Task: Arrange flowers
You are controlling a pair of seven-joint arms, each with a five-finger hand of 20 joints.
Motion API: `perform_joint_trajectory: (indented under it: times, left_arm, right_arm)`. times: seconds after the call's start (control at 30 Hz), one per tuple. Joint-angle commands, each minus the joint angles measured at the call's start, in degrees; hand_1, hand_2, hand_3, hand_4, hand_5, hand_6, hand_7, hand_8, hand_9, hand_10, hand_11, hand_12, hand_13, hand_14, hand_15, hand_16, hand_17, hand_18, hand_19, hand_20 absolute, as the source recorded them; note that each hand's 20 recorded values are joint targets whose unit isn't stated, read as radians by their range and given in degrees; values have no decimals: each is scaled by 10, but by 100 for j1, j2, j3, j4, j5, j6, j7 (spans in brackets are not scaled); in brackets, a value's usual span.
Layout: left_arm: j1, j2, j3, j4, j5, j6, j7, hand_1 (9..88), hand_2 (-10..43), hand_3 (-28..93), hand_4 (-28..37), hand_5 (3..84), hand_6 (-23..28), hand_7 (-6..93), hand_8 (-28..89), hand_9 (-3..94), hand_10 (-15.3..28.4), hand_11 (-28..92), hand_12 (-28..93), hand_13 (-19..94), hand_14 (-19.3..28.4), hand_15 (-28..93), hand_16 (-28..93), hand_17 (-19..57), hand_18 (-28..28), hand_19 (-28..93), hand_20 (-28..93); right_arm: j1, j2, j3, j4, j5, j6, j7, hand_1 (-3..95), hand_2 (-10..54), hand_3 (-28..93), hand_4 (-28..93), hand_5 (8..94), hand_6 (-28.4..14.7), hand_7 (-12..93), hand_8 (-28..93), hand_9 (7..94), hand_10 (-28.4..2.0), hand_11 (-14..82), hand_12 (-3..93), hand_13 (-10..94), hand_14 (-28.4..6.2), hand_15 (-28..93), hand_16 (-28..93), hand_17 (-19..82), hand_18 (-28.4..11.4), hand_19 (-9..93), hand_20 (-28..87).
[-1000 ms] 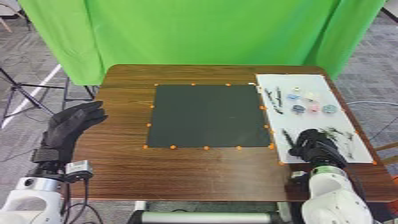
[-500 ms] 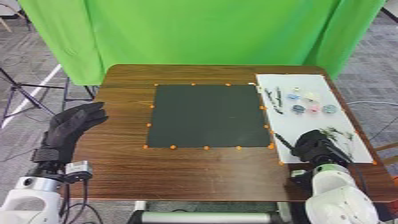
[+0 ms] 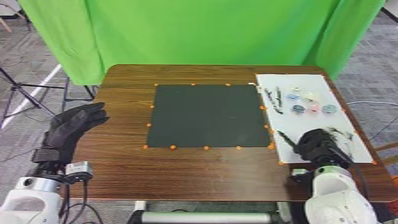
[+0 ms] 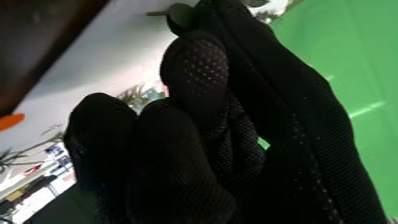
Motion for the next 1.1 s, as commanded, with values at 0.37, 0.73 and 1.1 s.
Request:
perform_joint_trajectory:
  times: [0.37, 0.73, 1.1]
  left_arm:
    - [-257, 662, -46, 563, -473, 988, 25, 308, 63, 589, -205, 459, 67, 170, -62, 451, 169, 210, 102, 376, 204, 211, -49, 108, 143, 138, 145]
    - [-579, 850, -74, 985, -249, 977, -199, 304, 64, 595, -215, 459, 65, 174, -65, 448, 167, 208, 97, 366, 199, 202, -48, 105, 137, 128, 140]
    - [-641, 1054, 71, 1193, -70, 957, -263, 302, 62, 602, -216, 459, 64, 175, -67, 443, 166, 203, 92, 357, 193, 187, -50, 102, 133, 121, 137]
  right_arm:
    - [605, 411, -190, -482, 1402, 159, -266, 644, -95, 518, -9, 655, -41, 457, 226, 874, -105, 457, 385, 937, 4, 700, 339, 671, -133, 932, 458]
    - [1998, 769, -1638, -603, 1479, 80, -451, 643, -95, 518, 6, 655, -46, 470, 218, 886, -110, 447, 365, 937, 9, 703, 314, 684, -127, 932, 440]
    - [3834, 450, -3609, -223, 2086, -67, -556, 643, -95, 516, 19, 656, -49, 476, 211, 897, -113, 436, 349, 937, 12, 709, 294, 691, -125, 932, 429]
